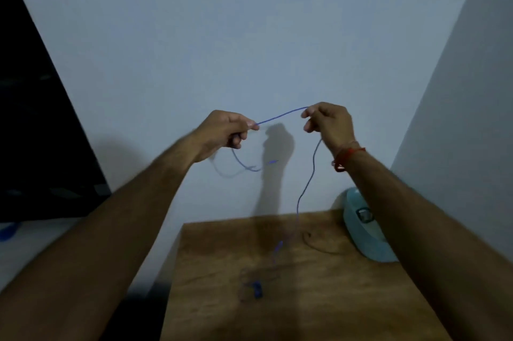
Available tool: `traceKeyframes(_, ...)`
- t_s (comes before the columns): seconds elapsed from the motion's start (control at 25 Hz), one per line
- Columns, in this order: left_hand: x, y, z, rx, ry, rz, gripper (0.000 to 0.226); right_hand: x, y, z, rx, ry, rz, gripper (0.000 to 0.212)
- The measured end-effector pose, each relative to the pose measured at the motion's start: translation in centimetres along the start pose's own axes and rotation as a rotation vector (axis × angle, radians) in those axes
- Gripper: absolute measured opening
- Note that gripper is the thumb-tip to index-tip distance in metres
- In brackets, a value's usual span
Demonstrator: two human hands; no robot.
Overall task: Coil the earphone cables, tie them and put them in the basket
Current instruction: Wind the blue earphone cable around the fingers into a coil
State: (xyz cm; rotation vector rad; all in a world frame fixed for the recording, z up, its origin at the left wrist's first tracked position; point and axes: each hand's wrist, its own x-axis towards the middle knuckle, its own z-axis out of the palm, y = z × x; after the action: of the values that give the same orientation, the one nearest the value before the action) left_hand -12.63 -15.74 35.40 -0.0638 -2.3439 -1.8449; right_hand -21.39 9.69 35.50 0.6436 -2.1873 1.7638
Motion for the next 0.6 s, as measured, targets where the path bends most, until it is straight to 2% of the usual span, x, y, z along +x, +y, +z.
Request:
traceKeyframes(0.08,0.9,2.6,-0.4,0.035,0.022,0.04,0.013,1.4,-1.3,-3.8,0.104,0.112,0.037,0.022)
traceKeyframes(0.2,2.1,5.7,-0.8,0.084,0.058,0.094,0.019,2.1,-2.4,-7.8,0.139,0.123,0.049,0.021)
traceKeyframes(0.28,2.8,7.9,-0.4,0.093,0.053,0.113,0.016,2.6,-2.4,-9.4,0.035,0.123,0.062,0.019)
traceKeyframes(0.36,3.6,9.8,0.6,0.117,0.066,0.113,0.016,3.3,-2.2,-10.0,-0.189,0.106,0.081,0.014)
traceKeyframes(0.44,4.1,10.7,2.1,0.062,0.082,0.063,0.015,3.2,-2.4,-8.9,-0.426,0.15,-0.038,0.022)
traceKeyframes(0.48,4.3,11.0,3.0,-0.002,0.078,0.032,0.018,2.8,-3.0,-7.9,-0.462,0.204,-0.132,0.018)
traceKeyframes(0.52,4.5,11.1,3.9,-0.075,0.059,0.009,0.023,2.3,-3.7,-6.7,-0.434,0.222,-0.197,0.013)
traceKeyframes(0.6,4.6,11.1,5.6,-0.241,-0.009,-0.025,0.028,1.2,-5.4,-4.2,-0.223,0.064,-0.117,0.029)
